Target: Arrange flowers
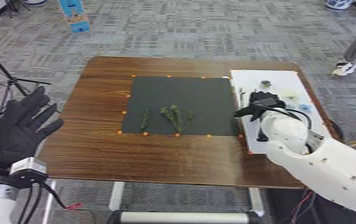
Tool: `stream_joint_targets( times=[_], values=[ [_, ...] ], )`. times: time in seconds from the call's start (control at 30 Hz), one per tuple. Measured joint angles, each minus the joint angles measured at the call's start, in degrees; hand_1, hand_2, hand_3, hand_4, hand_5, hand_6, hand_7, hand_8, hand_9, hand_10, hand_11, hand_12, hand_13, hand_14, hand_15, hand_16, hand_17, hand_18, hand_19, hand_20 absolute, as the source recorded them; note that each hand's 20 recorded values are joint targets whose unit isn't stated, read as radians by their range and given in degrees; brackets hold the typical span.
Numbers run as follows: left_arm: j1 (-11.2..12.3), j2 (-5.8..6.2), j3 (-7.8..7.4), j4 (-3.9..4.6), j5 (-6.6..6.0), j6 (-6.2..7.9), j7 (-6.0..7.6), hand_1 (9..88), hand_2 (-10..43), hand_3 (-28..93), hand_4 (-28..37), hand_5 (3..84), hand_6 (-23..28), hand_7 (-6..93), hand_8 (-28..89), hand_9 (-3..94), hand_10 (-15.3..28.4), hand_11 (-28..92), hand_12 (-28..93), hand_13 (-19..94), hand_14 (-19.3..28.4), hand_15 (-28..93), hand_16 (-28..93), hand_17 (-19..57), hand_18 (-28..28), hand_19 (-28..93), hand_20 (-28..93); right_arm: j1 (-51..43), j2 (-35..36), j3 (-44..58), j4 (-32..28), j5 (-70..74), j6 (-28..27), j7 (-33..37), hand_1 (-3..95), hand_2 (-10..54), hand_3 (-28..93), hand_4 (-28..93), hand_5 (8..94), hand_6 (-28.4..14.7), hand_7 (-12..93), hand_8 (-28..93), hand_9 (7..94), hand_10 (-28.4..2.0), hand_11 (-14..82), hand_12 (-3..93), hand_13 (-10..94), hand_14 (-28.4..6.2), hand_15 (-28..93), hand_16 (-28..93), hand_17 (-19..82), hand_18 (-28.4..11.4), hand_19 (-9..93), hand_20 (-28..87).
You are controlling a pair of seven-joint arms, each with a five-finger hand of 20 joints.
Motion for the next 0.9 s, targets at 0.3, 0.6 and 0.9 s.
stream_joint_targets(
  times=[0.3, 0.6, 0.9],
  values=[
    [-0.3, 0.28, 0.21, 0.09, -0.02, -0.02, -0.11, 27.6, -4.1, 53, -28.3, 25.5, 2.4, 14.5, -8, 18.3, 9.1, 9, 19, 15, 12.5, 9, 7, -13.4, 25.4, 40, 5, 6.8, -4.4, -5.3, 7.7, 0.6, 1.0, 1.0, 16.6, -8.9, 72, -28, 79.2, -1.1, 29, -10, 87.8, -9.1, 51.2, 35.6, 84, -4.2, 80, 39, 58, -20.2, 93, 73],
    [-0.2, 0.26, 0.21, 0.06, -0.05, 0.0, -0.11, 27.8, -3.7, 53, -28.3, 25.5, 2.5, 14.4, -8, 18.3, 9.1, 9, 19, 15, 12.5, 9, 7, -13.4, 25.4, 40, 5, 11.1, -7.2, -10.4, 11.9, -0.8, 1.0, 1.8, 46.0, -9.5, 71, -28, 76.7, 0.7, 40, 13, 87.8, -7.0, 53.7, 35.1, 85, -2.9, 81, 38, 59, -18.6, 93, 73],
    [-0.1, 0.18, 0.19, 0.03, -0.14, 0.04, -0.07, 27.0, -3.1, 54, -28.3, 25.7, 2.5, 14.4, -8, 18.4, 9.2, 9, 19, 15, 12.6, 9, 7, -13.5, 25.4, 40, 5, 9.3, -7.8, -10.2, 10.3, -2.3, 3.0, -0.8, 46.9, -9.5, 76, -21, 75.8, 1.6, 46, 19, 88.1, -7.1, 55.8, 35.4, 86, -1.9, 81, 39, 60, -18.5, 93, 74]
  ],
)
